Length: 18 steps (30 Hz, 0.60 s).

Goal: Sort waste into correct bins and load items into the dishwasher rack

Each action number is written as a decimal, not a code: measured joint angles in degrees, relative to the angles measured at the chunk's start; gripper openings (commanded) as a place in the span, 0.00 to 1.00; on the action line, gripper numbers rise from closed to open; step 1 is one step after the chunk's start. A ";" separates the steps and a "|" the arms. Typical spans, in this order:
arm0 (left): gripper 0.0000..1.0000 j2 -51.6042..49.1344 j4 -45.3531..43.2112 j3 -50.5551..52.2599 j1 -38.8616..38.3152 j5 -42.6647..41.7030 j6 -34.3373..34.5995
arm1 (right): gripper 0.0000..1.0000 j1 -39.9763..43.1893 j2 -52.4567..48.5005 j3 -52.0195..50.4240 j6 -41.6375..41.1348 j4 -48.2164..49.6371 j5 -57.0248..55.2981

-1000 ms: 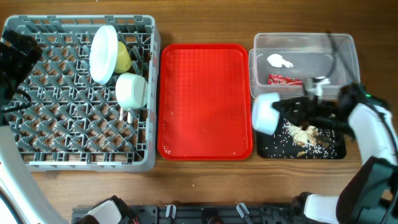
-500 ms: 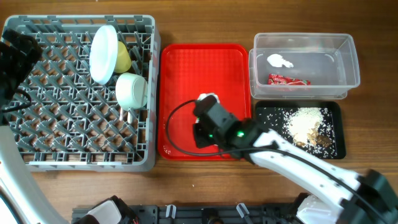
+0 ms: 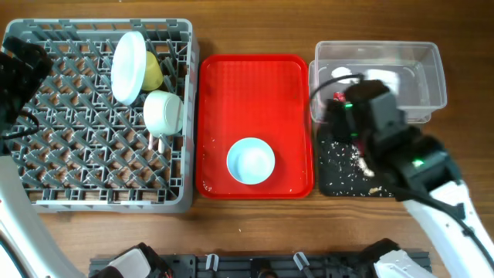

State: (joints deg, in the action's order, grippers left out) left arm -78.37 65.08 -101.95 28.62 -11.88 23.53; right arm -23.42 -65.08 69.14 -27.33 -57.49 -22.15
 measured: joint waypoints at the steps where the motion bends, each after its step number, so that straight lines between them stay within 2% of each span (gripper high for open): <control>1: 1.00 -0.04 0.13 0.00 0.00 0.00 0.00 | 1.00 2.91 0.17 -0.02 0.04 -1.46 -0.50; 3: 1.00 -0.07 0.07 0.00 0.00 0.00 0.00 | 1.00 7.72 0.15 -0.07 0.02 -1.90 -1.27; 12: 1.00 -0.07 -1.01 0.00 0.00 -0.50 0.87 | 1.00 8.11 -5.09 -0.11 0.02 -1.75 -1.29; 13: 0.94 -0.07 -0.37 0.00 0.00 -2.56 1.62 | 1.00 8.11 -5.49 -0.11 0.04 -1.75 -1.29; 14: 0.27 -0.07 1.64 0.00 0.00 -5.70 2.34 | 1.00 8.11 -6.25 -0.11 0.04 -1.64 -1.31; 15: 0.04 -0.07 3.52 0.00 -0.04 -9.18 2.45 | 1.00 8.11 -6.73 -0.11 0.02 -1.53 -1.29; 16: 0.04 -0.07 7.37 0.00 -0.61 -13.68 2.01 | 1.00 8.11 -7.13 -0.11 0.02 -1.60 -1.29; 18: 0.04 -0.07 13.03 0.02 -4.07 -16.92 0.20 | 1.00 8.11 -8.17 -0.11 0.04 -1.62 -1.29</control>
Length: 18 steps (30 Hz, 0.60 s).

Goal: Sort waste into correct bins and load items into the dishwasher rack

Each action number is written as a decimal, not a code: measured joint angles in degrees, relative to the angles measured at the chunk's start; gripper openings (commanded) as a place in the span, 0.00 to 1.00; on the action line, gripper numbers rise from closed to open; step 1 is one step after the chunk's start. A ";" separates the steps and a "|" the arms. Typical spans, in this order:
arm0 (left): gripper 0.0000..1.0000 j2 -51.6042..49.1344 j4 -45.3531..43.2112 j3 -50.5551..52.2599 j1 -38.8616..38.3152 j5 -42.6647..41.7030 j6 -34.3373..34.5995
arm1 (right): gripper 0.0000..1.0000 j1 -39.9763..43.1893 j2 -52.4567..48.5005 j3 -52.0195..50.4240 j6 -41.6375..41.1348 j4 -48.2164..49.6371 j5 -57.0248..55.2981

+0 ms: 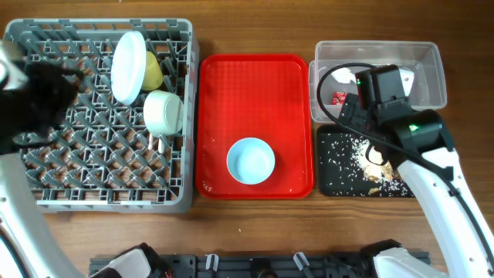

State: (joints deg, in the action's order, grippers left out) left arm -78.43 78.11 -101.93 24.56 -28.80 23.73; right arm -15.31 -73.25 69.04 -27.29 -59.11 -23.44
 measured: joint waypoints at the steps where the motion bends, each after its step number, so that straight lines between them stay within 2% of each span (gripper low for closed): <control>1: 0.04 0.00 2.80 0.20 -2.86 -0.61 -1.09 | 1.00 0.00 -0.44 0.00 0.00 0.00 -0.02; 4: 0.04 -0.04 7.41 2.47 -15.98 2.86 -2.27 | 1.00 0.00 -0.79 0.00 0.00 0.04 0.00; 6: 0.04 -0.09 5.60 6.10 -25.79 6.40 -1.27 | 1.00 0.00 -0.79 0.00 0.00 0.04 0.07; 8: 0.07 -0.26 -1.11 11.74 -36.87 10.43 1.86 | 1.00 0.04 -0.79 0.00 0.00 0.13 0.52; 10: 0.50 -0.46 -10.75 19.21 -47.76 13.03 6.43 | 1.00 0.04 -0.79 0.00 0.00 0.20 0.59; 11: 0.63 -0.57 -13.94 22.29 -51.80 13.44 7.54 | 1.00 0.04 -0.79 0.00 0.00 0.31 0.72; 12: 0.58 -0.63 -15.50 23.69 -53.92 14.03 8.33 | 1.00 0.04 -0.79 0.00 0.00 0.24 0.74; 13: 0.40 -0.66 -17.49 25.46 -57.57 15.78 9.20 | 1.00 0.04 -0.79 0.00 0.00 0.35 0.85; 14: 0.29 -0.63 -17.88 25.88 -59.34 17.40 9.44 | 1.00 0.04 -0.79 0.00 0.00 0.37 0.90; 18: 0.34 -0.61 -16.61 26.69 -60.28 24.59 12.24 | 1.00 0.04 -0.81 0.00 0.00 0.44 0.90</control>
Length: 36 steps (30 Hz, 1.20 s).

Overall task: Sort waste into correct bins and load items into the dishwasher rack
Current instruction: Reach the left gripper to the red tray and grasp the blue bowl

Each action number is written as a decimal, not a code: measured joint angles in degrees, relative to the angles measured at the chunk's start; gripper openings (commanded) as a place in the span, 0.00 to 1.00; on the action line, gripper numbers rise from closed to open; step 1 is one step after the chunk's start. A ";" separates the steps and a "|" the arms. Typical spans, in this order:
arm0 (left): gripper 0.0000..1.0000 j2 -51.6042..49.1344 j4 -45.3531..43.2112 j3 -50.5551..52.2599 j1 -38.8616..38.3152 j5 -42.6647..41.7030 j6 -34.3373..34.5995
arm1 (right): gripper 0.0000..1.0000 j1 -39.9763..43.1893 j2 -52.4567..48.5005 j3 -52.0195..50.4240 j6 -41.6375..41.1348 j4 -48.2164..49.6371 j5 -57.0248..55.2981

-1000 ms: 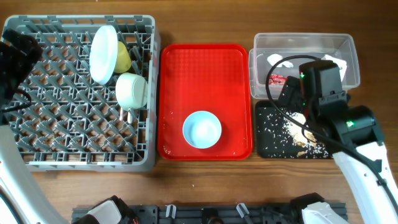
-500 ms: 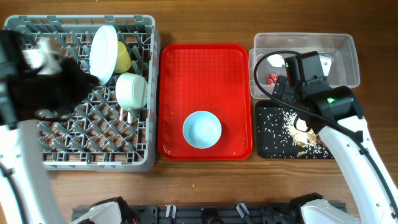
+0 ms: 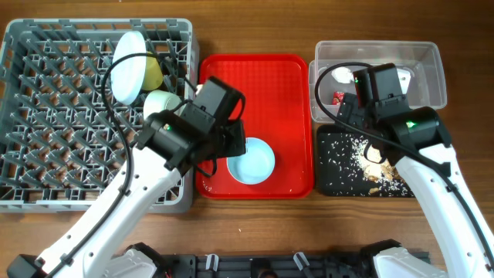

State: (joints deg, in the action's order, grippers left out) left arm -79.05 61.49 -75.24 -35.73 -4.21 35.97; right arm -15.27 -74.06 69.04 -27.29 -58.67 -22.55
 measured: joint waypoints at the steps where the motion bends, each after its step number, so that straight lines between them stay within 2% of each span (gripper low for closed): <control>1: 0.35 0.26 -0.70 2.25 -0.48 1.64 1.70 | 1.00 0.00 0.00 0.00 -0.02 0.59 0.00; 3: 0.37 -0.11 -4.39 10.47 -1.90 4.72 5.07 | 1.00 0.00 0.00 0.00 0.00 1.07 0.02; 5: 0.40 -0.57 -12.00 19.47 -2.16 6.25 6.67 | 1.00 0.00 0.00 0.00 0.00 1.07 0.00; 8: 0.37 -0.81 -19.87 24.85 -2.16 6.80 7.28 | 1.00 0.00 0.00 0.00 0.00 1.07 0.02; 11: 0.33 -0.90 -23.80 26.69 -2.16 7.02 7.69 | 1.00 0.00 0.00 0.00 0.00 1.09 0.02; 13: 0.30 -1.92 -24.83 27.10 -2.16 7.26 7.80 | 1.00 0.00 0.00 0.00 0.00 1.07 0.02; 16: 0.20 -6.25 -25.81 27.10 -2.16 7.34 7.89 | 1.00 0.00 0.00 0.00 0.00 1.07 0.02; 23: 0.24 -8.50 -26.51 27.21 -2.16 6.73 8.09 | 1.00 0.00 -0.24 0.00 0.00 1.18 0.02; 25: 0.18 -8.50 -26.56 27.17 -2.16 6.73 8.09 | 1.00 0.00 -0.74 0.00 0.00 1.25 0.02; 27: 0.17 -8.48 -26.53 26.84 -2.16 6.71 8.09 | 1.00 0.00 -0.74 0.00 -0.02 1.25 0.02; 31: 0.04 -8.37 -26.47 26.43 -2.16 6.73 8.07 | 1.00 0.00 -0.74 0.00 0.00 1.27 0.02; 36: 0.04 -8.37 -26.16 26.43 -2.16 6.73 8.09 | 1.00 0.00 -0.74 0.00 0.00 1.27 0.02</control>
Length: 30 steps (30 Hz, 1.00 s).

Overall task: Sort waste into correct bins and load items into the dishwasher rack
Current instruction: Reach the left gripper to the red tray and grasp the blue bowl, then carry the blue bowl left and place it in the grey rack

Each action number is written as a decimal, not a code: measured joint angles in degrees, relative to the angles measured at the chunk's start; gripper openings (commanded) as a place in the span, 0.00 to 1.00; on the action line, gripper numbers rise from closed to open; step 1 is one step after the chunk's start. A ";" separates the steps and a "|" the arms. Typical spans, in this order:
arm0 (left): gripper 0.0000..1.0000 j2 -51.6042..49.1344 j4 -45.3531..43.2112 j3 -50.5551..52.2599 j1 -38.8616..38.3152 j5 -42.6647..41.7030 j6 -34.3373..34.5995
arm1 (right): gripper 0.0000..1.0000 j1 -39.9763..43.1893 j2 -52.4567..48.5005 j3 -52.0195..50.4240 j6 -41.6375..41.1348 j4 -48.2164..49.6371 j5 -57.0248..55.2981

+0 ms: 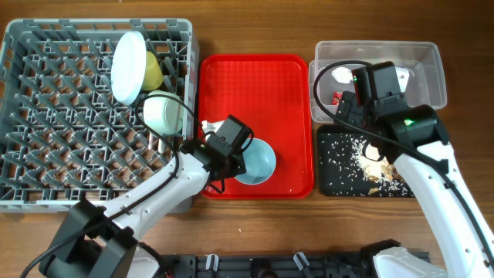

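A light blue bowl [262, 161] sits at the front of the red tray [258, 77]. My left gripper [234, 152] is down at the bowl's left rim and covers that side; its jaws are hidden under the wrist. My right gripper [346, 99] hangs over the left part of the clear bin [421, 62], with its fingers hidden by the arm. The bin holds white scraps and a small red piece [337, 97]. In the grey dishwasher rack [46, 116] stand a white plate [128, 66], a yellow item [153, 72] and a white cup [163, 113].
A black bin [343, 166] with scattered crumbs and food bits lies in front of the clear bin, partly under my right arm. The rack's right wall stands close to the tray's left edge, and my left arm crosses the rack's front right corner.
My left arm has shifted down and to the right, from the tray's left side beside the bowl to right at the bowl's left rim. The right arm and the bowl have not visibly moved.
My left arm was first over the rack's far left while my right arm hung over the black bin. Then the right arm stood over the clear bin, where it has stayed. The left arm then stood at the tray, and is now against the blue bowl.
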State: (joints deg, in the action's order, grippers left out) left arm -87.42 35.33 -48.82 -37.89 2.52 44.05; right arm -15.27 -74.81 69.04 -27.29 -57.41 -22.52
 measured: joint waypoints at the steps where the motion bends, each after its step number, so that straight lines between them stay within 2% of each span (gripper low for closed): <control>1: 0.04 0.17 0.28 -0.17 0.00 0.02 -0.04 | 1.00 0.00 0.00 0.00 0.00 0.00 0.00; 3: 0.04 2.80 3.85 -2.75 0.00 1.60 -1.95 | 1.00 0.00 0.00 0.00 0.00 0.00 0.00; 6: 0.04 10.84 13.97 -11.37 0.02 10.60 -4.92 | 1.00 0.00 0.00 -0.02 0.00 -0.02 0.00; 8: 0.04 18.73 24.04 -18.91 0.02 23.08 -6.91 | 1.00 0.00 0.00 -0.02 0.00 0.07 0.00; 10: 0.04 22.84 28.81 -20.28 0.00 33.90 -10.86 | 1.00 0.00 0.00 -0.02 0.00 0.04 0.00; 12: 0.04 24.81 35.21 -20.35 0.07 49.53 -14.99 | 1.00 0.00 -0.02 -0.02 0.00 0.04 0.00; 14: 0.04 24.26 38.05 -20.35 0.50 62.14 -17.75 | 1.00 0.00 -0.04 -0.02 -0.02 0.20 0.00; 16: 0.04 22.34 38.23 -20.35 3.02 70.10 -21.03 | 1.00 0.00 -0.04 -0.02 0.00 0.24 0.00; 23: 0.04 8.59 42.80 -20.35 14.14 75.65 -24.87 | 1.00 0.00 -0.04 -0.02 0.00 0.26 0.00; 27: 0.04 7.06 42.86 -19.67 14.47 72.37 -23.08 | 1.00 0.00 -0.04 -0.02 0.00 0.26 0.00; 30: 0.04 6.95 43.32 -13.40 16.55 71.30 -21.88 | 1.00 0.00 -0.07 -0.02 0.00 0.35 0.00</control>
State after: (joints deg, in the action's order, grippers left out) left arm -80.47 78.65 -62.22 -21.34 73.82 22.17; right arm -15.27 -74.87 69.01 -27.29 -57.06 -22.52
